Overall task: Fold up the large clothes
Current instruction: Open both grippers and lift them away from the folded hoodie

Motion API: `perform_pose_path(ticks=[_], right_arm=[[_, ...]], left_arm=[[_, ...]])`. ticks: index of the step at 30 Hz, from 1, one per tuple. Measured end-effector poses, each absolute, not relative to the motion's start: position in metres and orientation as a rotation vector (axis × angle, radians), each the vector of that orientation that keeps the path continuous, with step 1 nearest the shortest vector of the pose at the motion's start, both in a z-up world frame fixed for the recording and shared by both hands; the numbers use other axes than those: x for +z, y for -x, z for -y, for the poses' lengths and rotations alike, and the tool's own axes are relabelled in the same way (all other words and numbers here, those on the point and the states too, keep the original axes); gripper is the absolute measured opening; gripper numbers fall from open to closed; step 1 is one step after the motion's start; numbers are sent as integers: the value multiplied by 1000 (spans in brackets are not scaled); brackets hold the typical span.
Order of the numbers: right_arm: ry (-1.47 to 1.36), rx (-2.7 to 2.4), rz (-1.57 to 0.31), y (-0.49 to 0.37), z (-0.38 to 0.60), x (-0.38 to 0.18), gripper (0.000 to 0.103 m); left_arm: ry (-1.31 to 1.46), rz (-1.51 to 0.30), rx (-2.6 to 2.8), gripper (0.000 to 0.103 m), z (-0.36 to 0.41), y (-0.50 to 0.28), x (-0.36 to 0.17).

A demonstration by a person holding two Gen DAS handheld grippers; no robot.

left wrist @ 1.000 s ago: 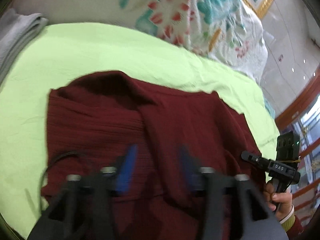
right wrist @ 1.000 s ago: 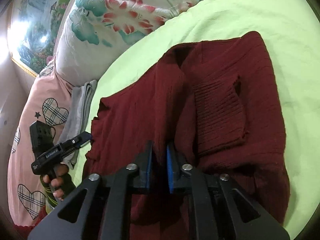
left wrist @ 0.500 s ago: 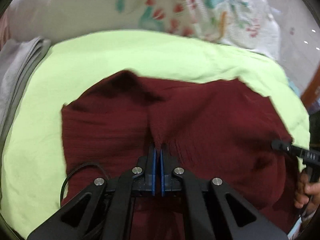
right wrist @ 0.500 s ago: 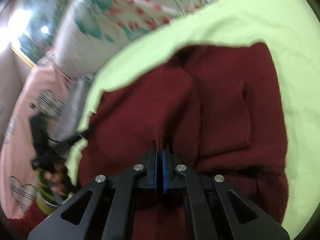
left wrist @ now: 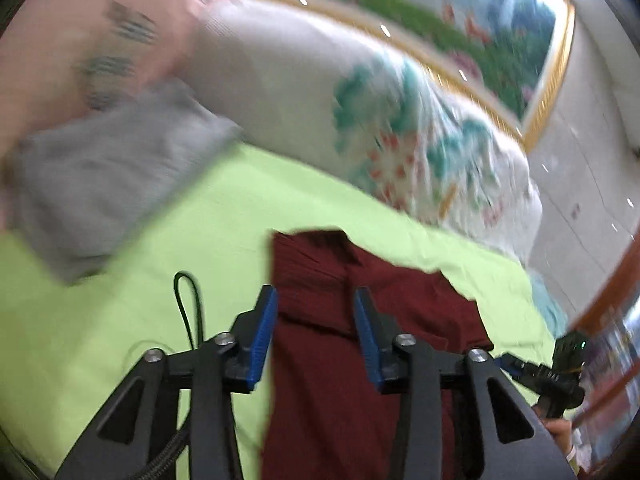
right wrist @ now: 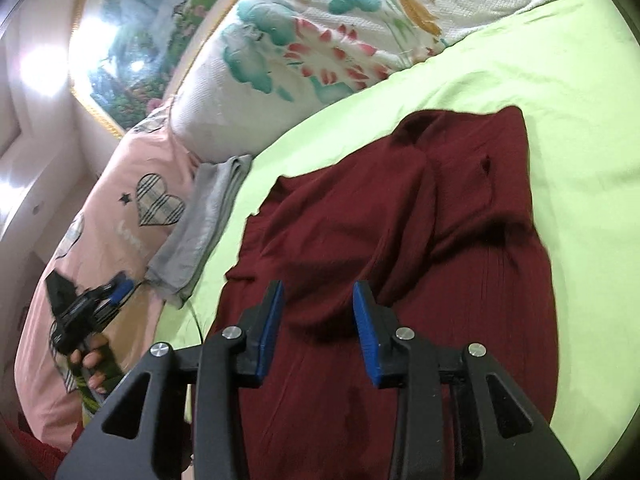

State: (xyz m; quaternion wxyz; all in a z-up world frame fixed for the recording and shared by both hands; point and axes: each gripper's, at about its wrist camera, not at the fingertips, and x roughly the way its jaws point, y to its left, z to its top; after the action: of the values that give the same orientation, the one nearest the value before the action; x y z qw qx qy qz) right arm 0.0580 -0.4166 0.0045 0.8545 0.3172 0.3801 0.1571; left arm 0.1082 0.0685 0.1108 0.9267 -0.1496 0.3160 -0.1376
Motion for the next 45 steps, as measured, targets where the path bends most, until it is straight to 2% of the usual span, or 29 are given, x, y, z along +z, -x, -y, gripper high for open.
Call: perform_pose_path(ticks=[7,12,15,17,20,27,31,35,38,45], right_arm=[[-660,419,-844,-21,378,-10,41],[-619,463,-883,2,359,-14,42],[-595,466,-884,17,359,-7,47],[-569,445,-867,27,366,0,52],[-563,392,-840,42,384,9,55],[-467,204,-800,73,449,45,56],[-338,14,-718,96,511,101,58],[-251,-143,-626,111,556,134,66],[-384,-58,-615,106,556,113,67],[-568,156,-822,78,485,0,67]], left_arm=[[206,-508,100,61,-174,26,177],[271,-444,303,68,-226,91,192],[290,-414,445,68,-251,119,193],[267,-420,434,74,-261,124,190],[322,-539,281,76,-265,107,164],[332,-817,-2,76,-190,36,63],[286,-865,-78,77,-160,18,39],[274,-876,-157,81,-140,10,32],[286,-933,-221,81,-128,0,16],[185,-1064,-308,80,-85,-28,-31]])
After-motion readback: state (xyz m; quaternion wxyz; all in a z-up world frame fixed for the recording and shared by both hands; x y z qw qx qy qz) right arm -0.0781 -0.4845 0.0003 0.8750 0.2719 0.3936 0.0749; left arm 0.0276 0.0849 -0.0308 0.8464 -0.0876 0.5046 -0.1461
